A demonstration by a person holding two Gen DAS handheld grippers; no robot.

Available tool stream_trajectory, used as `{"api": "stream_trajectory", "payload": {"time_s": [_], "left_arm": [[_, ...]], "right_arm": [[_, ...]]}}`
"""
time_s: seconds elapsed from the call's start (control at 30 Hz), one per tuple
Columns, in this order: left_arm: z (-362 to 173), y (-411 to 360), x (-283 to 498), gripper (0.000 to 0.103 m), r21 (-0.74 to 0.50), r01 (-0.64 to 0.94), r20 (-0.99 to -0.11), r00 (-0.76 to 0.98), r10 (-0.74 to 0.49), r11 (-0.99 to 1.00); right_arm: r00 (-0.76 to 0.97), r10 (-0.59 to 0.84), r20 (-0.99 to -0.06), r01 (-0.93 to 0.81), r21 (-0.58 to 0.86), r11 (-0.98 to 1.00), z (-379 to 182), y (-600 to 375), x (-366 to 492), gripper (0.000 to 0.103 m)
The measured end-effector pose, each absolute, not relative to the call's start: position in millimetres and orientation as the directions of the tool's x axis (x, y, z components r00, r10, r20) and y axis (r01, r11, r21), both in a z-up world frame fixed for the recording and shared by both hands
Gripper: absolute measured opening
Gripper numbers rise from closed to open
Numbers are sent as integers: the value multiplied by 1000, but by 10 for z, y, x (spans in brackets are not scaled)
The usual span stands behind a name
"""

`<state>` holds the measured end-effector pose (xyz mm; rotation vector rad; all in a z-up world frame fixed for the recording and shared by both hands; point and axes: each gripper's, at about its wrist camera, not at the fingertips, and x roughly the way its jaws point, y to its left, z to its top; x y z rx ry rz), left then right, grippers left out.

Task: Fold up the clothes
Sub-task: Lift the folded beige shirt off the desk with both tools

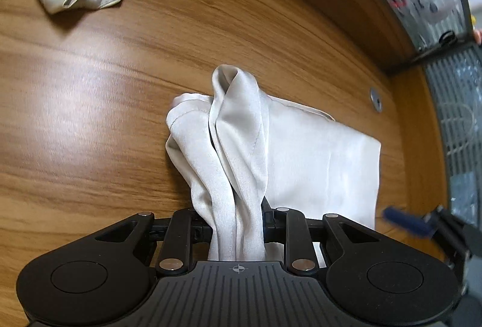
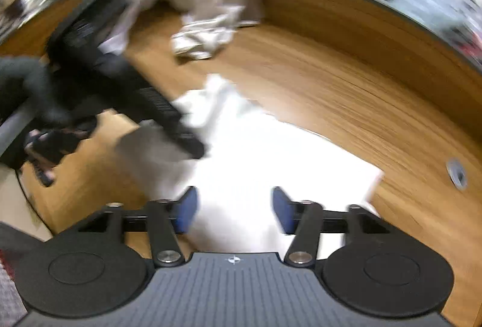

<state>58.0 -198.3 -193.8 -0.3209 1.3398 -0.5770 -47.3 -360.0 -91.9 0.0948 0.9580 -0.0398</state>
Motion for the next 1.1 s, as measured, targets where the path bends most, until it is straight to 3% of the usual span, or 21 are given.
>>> {"api": "stream_trajectory", "payload": {"time_s": [0.13,0.4,0.53,0.97,1.07,1.1], "left_arm": [[-1889,-2016,628,26,-473,282,-846,120,-520,835],[-1877,-2078,782,27,-450,291,-869,75,-489,844],[-1869,-2059,765,27,-437,310,-875,70,-479,844],[-1948,-1968,780,28,-514,233,-839,61,-540,826],[-1965,-1960,773,31,-539,220,-824,63,-563,813],[-1963,-1964,770,34,-544,218,-821,62,-568,810]], "right_arm": [[567,-28,-824,206,109,973,-1004,-4020,-663,89],[575,52,-817,410,342,845,-1418,-4670,-929,91],[592,116,-797,419,428,801,-1596,-4758,-876,91],[629,164,-760,324,448,833,-1729,-4765,-464,85],[637,194,-747,298,470,831,-1747,-4741,-392,65],[634,202,-746,299,478,826,-1757,-4733,-376,50]]}}
